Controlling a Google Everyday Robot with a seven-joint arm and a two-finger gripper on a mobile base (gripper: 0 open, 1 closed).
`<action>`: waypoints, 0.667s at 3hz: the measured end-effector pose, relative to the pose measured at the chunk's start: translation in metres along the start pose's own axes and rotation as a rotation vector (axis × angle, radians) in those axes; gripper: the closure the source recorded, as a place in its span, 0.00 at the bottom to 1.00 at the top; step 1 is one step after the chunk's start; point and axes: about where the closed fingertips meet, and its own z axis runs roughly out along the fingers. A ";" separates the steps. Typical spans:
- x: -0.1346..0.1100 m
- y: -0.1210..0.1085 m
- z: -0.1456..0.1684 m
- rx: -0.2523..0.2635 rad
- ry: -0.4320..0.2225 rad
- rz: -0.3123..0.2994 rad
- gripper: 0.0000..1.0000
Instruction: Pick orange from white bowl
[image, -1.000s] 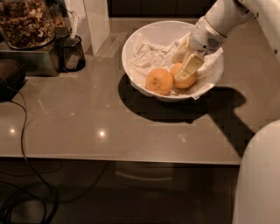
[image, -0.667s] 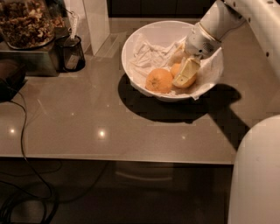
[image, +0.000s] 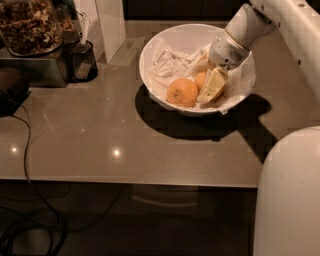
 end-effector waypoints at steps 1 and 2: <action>-0.001 0.000 -0.001 0.000 0.000 0.000 0.25; 0.002 -0.002 0.002 -0.015 0.006 0.009 0.28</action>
Offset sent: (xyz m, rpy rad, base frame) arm -0.0107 -0.0162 -0.0253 -0.0518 0.1411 0.0418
